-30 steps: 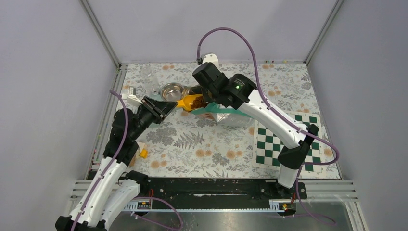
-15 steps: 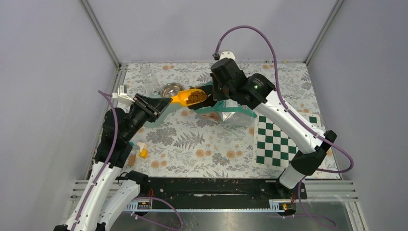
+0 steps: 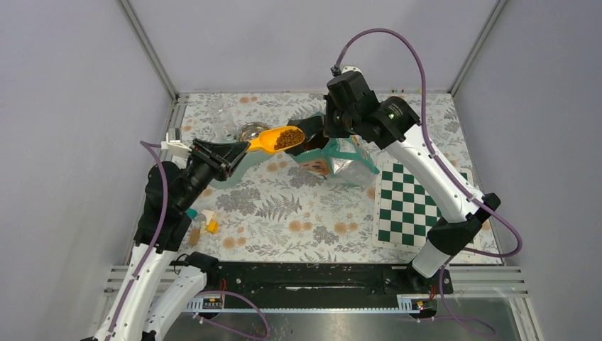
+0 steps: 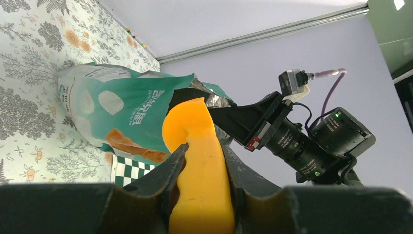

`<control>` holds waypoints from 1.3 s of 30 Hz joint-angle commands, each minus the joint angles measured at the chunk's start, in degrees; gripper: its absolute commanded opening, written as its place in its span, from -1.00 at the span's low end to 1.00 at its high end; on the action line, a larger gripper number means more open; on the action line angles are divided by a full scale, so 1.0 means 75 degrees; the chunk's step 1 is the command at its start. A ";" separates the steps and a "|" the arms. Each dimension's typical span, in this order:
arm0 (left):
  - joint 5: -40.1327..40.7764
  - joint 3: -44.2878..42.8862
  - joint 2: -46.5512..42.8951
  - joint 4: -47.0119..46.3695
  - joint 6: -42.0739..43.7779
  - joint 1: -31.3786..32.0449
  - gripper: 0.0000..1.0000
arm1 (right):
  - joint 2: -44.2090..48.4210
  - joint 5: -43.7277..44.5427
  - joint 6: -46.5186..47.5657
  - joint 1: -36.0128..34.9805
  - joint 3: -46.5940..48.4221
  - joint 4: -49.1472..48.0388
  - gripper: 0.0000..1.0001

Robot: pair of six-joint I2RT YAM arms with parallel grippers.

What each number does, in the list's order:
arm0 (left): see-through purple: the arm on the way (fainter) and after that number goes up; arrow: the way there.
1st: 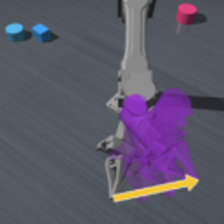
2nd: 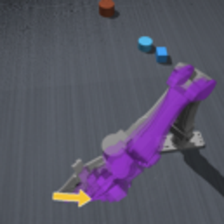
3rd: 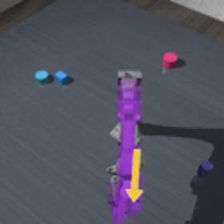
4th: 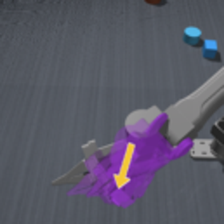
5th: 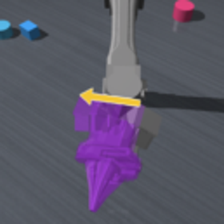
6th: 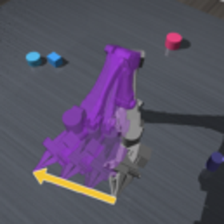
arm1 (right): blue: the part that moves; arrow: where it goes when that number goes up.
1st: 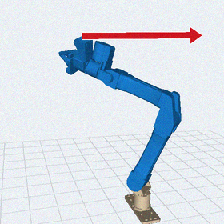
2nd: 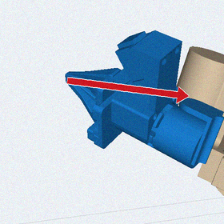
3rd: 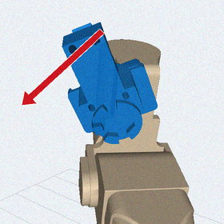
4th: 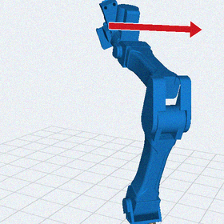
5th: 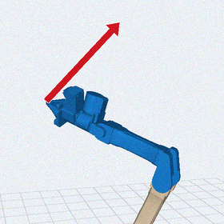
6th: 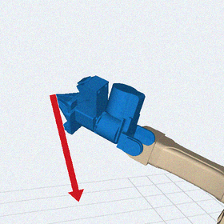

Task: Serve the pet food

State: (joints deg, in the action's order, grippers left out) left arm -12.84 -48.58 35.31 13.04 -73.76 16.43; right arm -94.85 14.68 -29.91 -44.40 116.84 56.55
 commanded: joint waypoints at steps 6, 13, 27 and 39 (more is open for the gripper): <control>-0.0015 0.0160 -0.0182 -0.0798 -0.1130 -0.0055 -1.00 | 0.0003 -0.0813 -0.0347 0.0055 0.1476 -0.0705 -1.00; -0.0278 0.0267 -0.0045 -0.1214 -0.1634 -0.0056 -1.00 | -0.0223 -0.1058 -0.0421 0.0166 0.1839 -0.0642 -1.00; -0.0407 0.0601 0.0140 -0.3020 -0.2238 -0.0290 -1.00 | -0.0129 -0.1245 -0.0411 0.0525 0.1508 -0.0648 -1.00; -0.0495 0.0120 0.0511 -0.3102 -0.2189 -0.1455 -1.00 | 0.0064 -0.1179 -0.0337 0.0880 0.1248 -0.0654 -1.00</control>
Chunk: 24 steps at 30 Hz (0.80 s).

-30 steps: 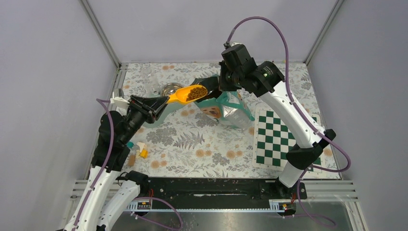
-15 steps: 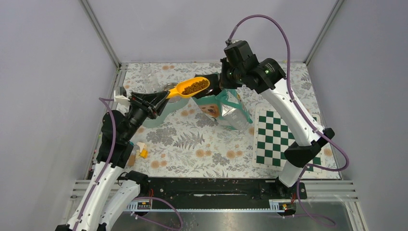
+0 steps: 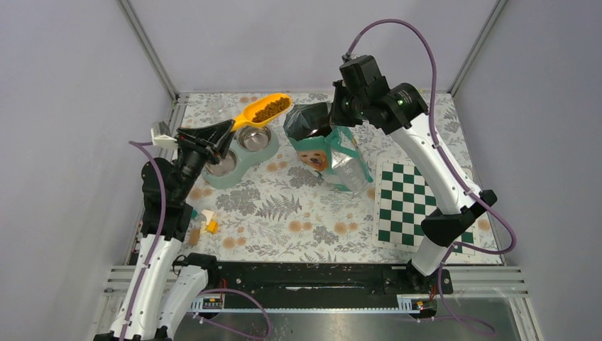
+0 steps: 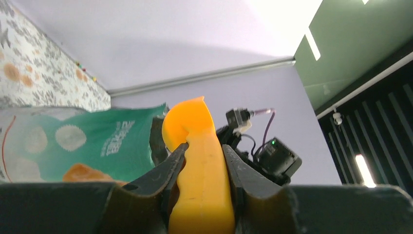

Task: Serve the pet food

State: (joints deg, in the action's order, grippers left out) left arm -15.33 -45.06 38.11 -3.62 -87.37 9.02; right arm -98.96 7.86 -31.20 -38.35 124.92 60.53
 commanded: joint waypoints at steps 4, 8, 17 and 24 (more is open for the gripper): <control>-0.0258 -0.0166 0.0313 -0.1276 -0.0532 -0.1171 -1.00 | 0.0678 -0.0257 -0.0132 0.0174 0.0048 -0.1187 -1.00; -0.0281 0.0074 0.0311 -0.1322 -0.0105 -0.1966 -1.00 | 0.0749 -0.0271 -0.0084 0.0289 -0.0038 -0.1189 -1.00; -0.0016 0.1193 -0.0039 -0.1481 0.0566 -0.2817 -1.00 | 0.0845 -0.0491 0.0129 0.0617 -0.0172 -0.1184 -1.00; 0.0638 0.2056 -0.0366 -0.1687 0.0824 -0.2983 -1.00 | 0.0933 -0.0818 0.0066 0.0877 -0.0583 -0.1458 -1.00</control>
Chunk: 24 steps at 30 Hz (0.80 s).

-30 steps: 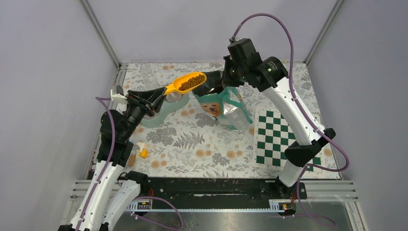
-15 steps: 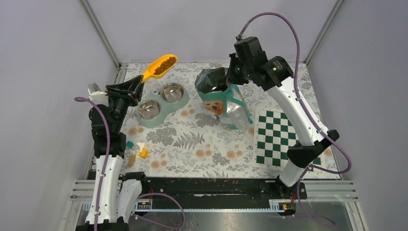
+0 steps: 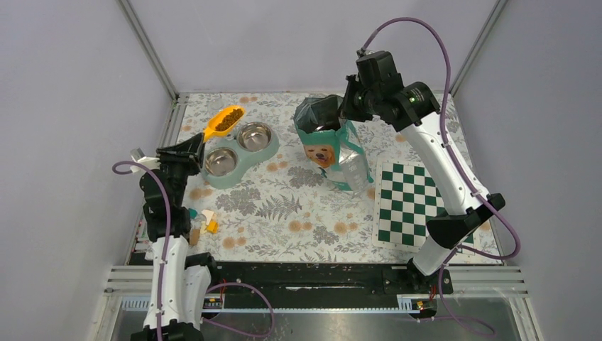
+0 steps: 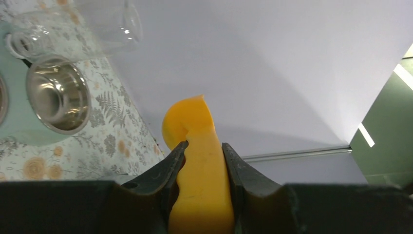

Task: Serve the pet food

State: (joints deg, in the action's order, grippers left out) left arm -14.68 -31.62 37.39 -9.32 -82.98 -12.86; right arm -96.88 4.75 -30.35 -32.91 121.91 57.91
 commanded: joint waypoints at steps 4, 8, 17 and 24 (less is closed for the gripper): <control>0.0804 0.0545 -0.0356 -0.1042 0.0675 -0.0087 -1.00 | 0.0798 -0.0310 0.0017 0.0220 -0.0417 -0.1331 -1.00; 0.1212 0.0914 -0.0611 -0.0846 0.0910 -0.0112 -1.00 | 0.0792 -0.0338 0.0022 0.0262 -0.0396 -0.1333 -1.00; 0.1698 0.1594 -0.1055 -0.0300 0.1370 -0.0371 -1.00 | 0.0725 -0.0343 0.0031 0.0314 -0.0304 -0.1331 -1.00; 0.1734 0.1872 -0.1104 -0.0030 0.1480 -0.0766 -1.00 | 0.0724 -0.0323 0.0030 0.0333 -0.0376 -0.1332 -1.00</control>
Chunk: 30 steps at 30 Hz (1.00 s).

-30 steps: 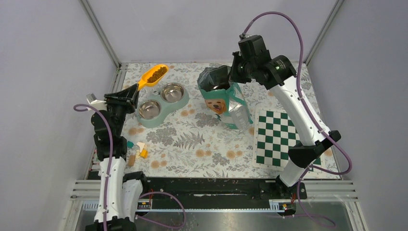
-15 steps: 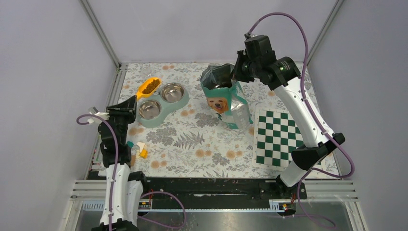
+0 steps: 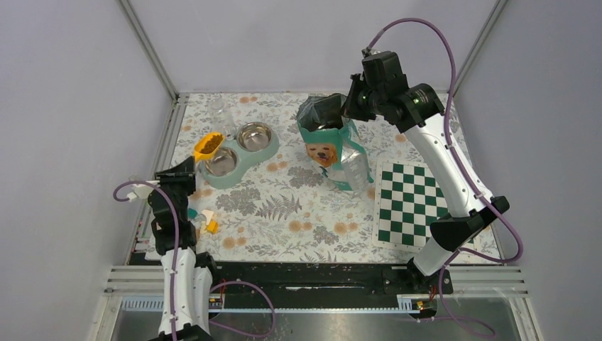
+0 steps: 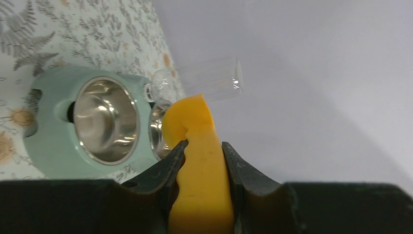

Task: Serve the pet food

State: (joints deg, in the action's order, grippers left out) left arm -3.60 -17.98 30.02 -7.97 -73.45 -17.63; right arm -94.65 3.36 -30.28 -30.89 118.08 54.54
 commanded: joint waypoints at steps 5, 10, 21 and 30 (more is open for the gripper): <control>0.0639 0.0230 -0.0135 0.0144 0.0494 -0.0145 -1.00 | 0.0387 -0.0122 0.0006 0.0077 0.0116 -0.0884 -1.00; 0.0846 0.0260 -0.0078 0.0641 0.0716 -0.0136 -1.00 | 0.0361 -0.0106 -0.0009 0.0070 0.0061 -0.0887 -1.00; 0.1339 -0.0453 0.0597 0.2162 0.1101 -0.0152 -1.00 | 0.0369 0.0023 0.0051 0.0110 0.0029 -0.0875 -1.00; 0.1237 -0.1234 0.1173 0.2522 0.1410 -0.0145 -1.00 | 0.0420 0.0091 0.0078 0.0159 0.0008 -0.0883 -1.00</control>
State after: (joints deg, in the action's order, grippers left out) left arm 4.73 -22.50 37.26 10.48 -65.89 -18.46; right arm -94.63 3.55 -30.24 -30.24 117.45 53.47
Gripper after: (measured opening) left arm 0.280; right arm 0.022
